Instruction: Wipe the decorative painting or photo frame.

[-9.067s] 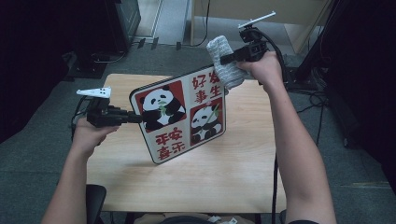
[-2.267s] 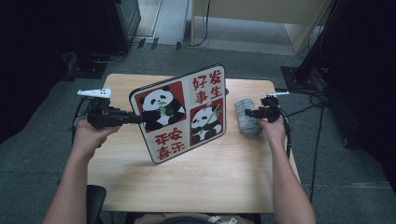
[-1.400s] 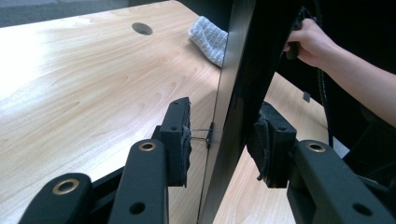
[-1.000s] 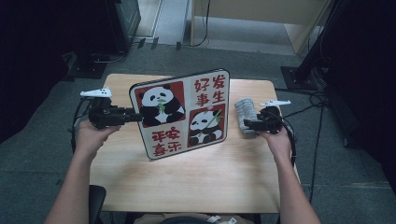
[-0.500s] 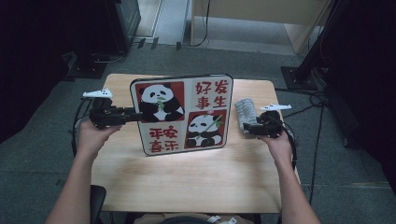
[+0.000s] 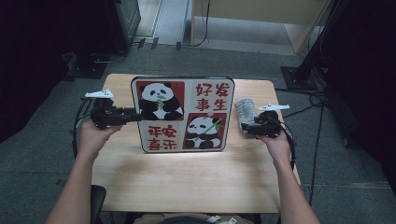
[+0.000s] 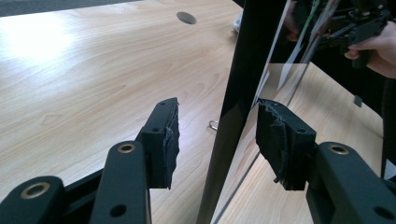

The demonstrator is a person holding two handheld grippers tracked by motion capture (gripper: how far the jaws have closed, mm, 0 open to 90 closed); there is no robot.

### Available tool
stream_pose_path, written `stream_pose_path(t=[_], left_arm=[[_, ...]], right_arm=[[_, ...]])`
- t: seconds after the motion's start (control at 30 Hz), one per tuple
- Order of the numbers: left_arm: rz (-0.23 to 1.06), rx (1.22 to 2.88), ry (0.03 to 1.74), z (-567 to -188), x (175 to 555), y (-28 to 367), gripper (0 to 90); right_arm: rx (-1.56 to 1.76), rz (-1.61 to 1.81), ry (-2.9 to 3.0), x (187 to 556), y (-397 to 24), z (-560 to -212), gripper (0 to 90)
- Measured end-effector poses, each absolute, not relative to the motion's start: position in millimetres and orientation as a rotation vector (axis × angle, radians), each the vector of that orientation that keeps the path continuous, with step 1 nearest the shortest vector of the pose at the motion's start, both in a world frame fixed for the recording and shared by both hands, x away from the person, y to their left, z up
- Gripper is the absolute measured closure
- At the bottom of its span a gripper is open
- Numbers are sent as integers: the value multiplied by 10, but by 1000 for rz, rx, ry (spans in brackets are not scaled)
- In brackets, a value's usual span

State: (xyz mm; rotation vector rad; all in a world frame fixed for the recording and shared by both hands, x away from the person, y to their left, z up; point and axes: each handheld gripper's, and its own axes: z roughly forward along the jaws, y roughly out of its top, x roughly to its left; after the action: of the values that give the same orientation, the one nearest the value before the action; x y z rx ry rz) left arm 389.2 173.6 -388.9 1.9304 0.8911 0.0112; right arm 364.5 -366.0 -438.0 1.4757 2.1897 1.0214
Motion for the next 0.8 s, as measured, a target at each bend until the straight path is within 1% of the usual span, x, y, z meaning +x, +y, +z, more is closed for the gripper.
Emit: stream_pose_path(t=[0.3, 0.47, 0.8], left_arm=[[19, 1939, 905, -3896, 3899, 1739, 484], [22, 1933, 897, -3862, 3867, 1772, 450], [66, 1947, 910, -3854, 3838, 1917, 416]], right_arm=[[1476, 1018, 2196, 3654, -3651, -4397, 302], [1467, 1019, 2204, 3650, -3637, -4402, 302], [1474, 1016, 2203, 3645, -3644, -4414, 302]])
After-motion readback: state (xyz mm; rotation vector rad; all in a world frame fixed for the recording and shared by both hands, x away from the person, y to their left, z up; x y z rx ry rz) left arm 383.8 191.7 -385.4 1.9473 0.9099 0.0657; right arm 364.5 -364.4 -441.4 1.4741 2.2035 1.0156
